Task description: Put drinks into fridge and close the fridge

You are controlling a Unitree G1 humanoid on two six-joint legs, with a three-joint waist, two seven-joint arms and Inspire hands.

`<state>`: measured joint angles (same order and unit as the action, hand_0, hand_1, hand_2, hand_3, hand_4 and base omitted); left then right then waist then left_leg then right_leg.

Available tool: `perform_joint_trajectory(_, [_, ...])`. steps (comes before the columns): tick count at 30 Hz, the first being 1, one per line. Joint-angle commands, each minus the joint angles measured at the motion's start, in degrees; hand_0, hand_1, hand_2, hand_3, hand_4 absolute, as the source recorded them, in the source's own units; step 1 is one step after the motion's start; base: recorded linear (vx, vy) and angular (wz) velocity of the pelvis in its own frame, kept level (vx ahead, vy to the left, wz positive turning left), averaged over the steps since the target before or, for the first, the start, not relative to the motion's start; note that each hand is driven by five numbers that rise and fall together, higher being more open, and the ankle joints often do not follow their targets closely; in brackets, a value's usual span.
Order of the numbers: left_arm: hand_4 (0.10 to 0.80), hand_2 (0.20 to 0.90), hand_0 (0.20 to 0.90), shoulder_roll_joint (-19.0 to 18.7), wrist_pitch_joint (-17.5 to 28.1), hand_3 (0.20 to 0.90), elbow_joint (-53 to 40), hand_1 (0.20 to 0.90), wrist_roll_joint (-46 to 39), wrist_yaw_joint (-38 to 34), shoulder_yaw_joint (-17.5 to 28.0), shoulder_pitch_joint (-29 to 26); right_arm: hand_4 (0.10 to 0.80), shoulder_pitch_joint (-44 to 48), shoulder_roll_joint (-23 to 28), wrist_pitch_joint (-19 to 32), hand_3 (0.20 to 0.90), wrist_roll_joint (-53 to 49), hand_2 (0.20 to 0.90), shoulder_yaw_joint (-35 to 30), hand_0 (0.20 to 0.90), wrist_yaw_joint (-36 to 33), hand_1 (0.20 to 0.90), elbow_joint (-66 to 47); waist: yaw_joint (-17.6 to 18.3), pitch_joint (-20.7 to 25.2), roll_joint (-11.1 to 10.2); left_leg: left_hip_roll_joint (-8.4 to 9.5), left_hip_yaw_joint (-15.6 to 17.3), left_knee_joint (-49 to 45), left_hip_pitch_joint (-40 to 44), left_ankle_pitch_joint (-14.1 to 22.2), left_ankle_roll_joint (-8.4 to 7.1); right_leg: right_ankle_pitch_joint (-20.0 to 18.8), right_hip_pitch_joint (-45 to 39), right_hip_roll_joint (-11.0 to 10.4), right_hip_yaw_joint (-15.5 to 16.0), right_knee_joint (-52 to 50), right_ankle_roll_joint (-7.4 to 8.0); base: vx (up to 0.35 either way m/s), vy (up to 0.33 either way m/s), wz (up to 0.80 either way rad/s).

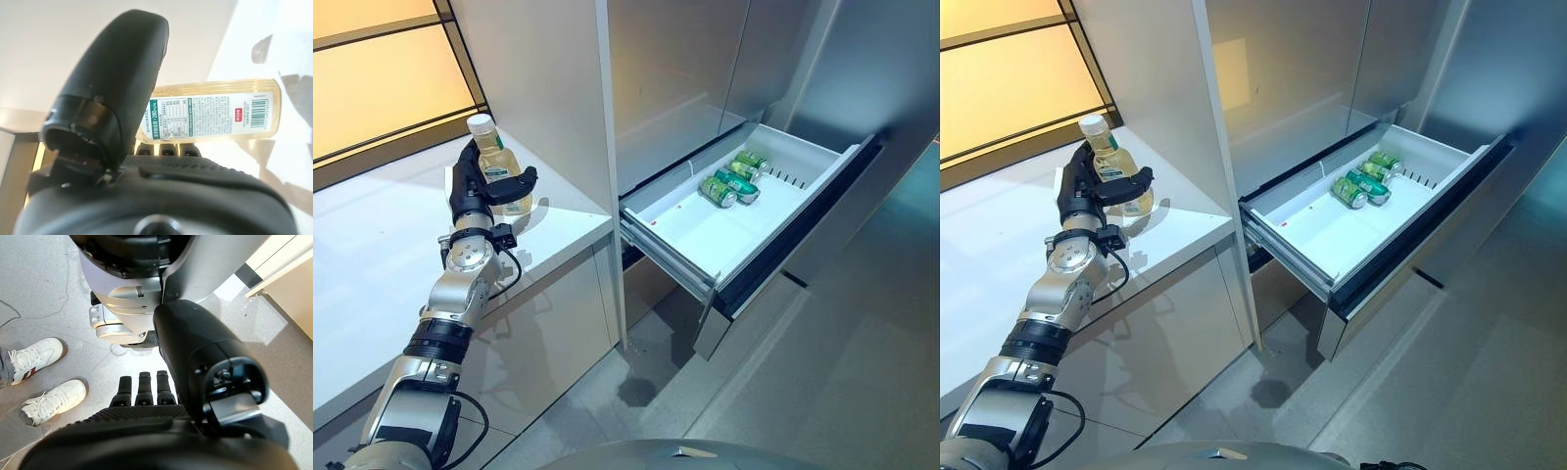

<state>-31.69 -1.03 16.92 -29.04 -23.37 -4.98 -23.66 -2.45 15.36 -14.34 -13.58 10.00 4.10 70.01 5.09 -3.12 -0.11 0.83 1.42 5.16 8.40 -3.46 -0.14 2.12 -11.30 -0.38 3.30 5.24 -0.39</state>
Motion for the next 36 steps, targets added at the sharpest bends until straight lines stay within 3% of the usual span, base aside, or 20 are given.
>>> perform_joint_trajectory(1, [0.800,0.900,0.900,-0.7,7.4,0.900,4.8,0.900,2.4,-0.5,-0.5,-14.8,0.800,0.8,0.0,0.2,0.900,-1.5,0.900,2.3,0.900,1.3,0.900,2.0,-0.2,2.9,0.7,2.13,-2.2,-0.2,1.5,6.7,1.39,-1.6,3.8,0.4,-1.9,-2.1,3.98,0.000,0.000,0.00])
perform_joint_trajectory(4, [0.800,0.900,0.900,-0.2,7.5,0.900,5.6,0.900,1.1,-0.5,-0.8,-14.9,0.800,0.7,0.1,0.4,0.900,-1.3,0.900,2.4,0.900,1.4,0.900,2.1,-0.1,3.0,0.7,2.19,-2.1,-0.2,1.6,6.8,1.46,-1.5,3.7,0.4,-2.1,-2.0,3.97,0.005,-0.003,-0.01])
perform_joint_trajectory(5, [0.558,0.693,0.693,-0.1,7.6,0.658,5.9,0.693,0.4,-0.3,-0.7,-14.9,0.800,0.7,0.1,0.4,0.900,-1.3,0.900,2.4,0.900,1.4,0.900,2.1,0.0,3.0,0.7,2.17,-2.1,-0.3,1.6,6.8,1.45,-1.5,3.7,0.4,-2.2,-2.1,3.97,0.010,-0.007,-0.03])
perform_joint_trajectory(6, [0.484,0.629,0.629,0.0,7.8,0.584,6.1,0.629,0.4,-0.2,-0.7,-15.0,0.800,0.7,0.1,0.4,0.900,-1.3,0.900,2.4,0.900,1.5,0.900,2.1,0.0,3.0,0.7,2.16,-2.1,-0.3,1.6,6.8,1.45,-1.5,3.7,0.4,-2.2,-2.1,3.97,0.000,0.000,0.00])
perform_joint_trajectory(7, [0.344,0.509,0.509,0.3,8.4,0.444,6.8,0.509,-0.1,0.0,-0.7,-15.0,0.800,0.7,0.1,0.4,0.900,-1.2,0.900,2.4,0.900,1.5,0.900,2.1,0.1,3.0,0.7,2.15,-2.1,-0.2,1.7,6.8,1.44,-1.6,3.7,0.5,-2.3,-2.0,3.99,0.010,-0.004,-0.03])
perform_joint_trajectory(8, [0.289,0.462,0.462,0.6,8.9,0.389,7.2,0.462,-1.1,0.1,-0.6,-15.1,0.800,0.7,0.1,0.4,0.900,-1.1,0.900,2.5,0.900,1.5,0.900,2.1,0.2,3.0,0.7,2.16,-2.1,-0.2,1.7,6.8,1.45,-1.6,3.7,0.5,-2.4,-2.0,3.98,0.014,-0.006,-0.06])
perform_joint_trajectory(9, [0.100,0.300,0.300,1.0,9.3,0.200,7.6,0.300,-1.9,0.3,-0.5,-15.2,0.800,0.7,0.0,0.4,0.900,-1.0,0.900,2.6,0.900,1.5,0.900,2.1,0.3,3.1,0.7,2.18,-2.1,-0.2,1.7,6.8,1.44,-1.6,3.7,0.6,-2.6,-2.0,3.96,0.009,-0.004,-0.07])
perform_joint_trajectory(22, [0.100,0.300,0.300,2.5,13.3,0.200,7.4,0.300,-4.6,1.7,0.3,-15.2,0.800,0.7,0.2,1.4,0.900,-0.8,0.900,2.7,0.900,0.2,0.900,1.5,0.5,3.4,0.7,2.11,-2.0,-0.2,1.5,6.7,1.29,-1.8,3.9,0.7,-2.7,-1.9,4.01,-0.001,-0.001,-0.02])
perform_joint_trajectory(27, [0.100,0.300,0.300,2.2,14.7,0.200,6.7,0.300,-4.3,2.2,0.5,-15.1,0.800,0.7,0.8,2.4,0.900,4.9,0.900,3.7,0.900,0.9,0.900,1.6,0.3,3.4,0.6,2.12,-1.9,-0.2,1.4,6.7,1.25,-1.9,3.8,0.5,-2.5,-1.6,4.12,-0.025,-0.006,-0.03])
perform_joint_trajectory(36, [0.100,0.300,0.300,0.7,12.0,0.200,-4.2,0.300,-3.4,3.3,-0.6,-14.3,0.800,3.5,2.5,7.8,0.900,18.3,0.900,14.8,0.900,6.7,0.900,-7.3,-1.9,2.9,0.4,2.27,-3.7,-0.2,0.7,6.2,0.96,-1.9,3.5,0.0,-0.5,-1.3,3.97,-0.053,-0.006,0.02])
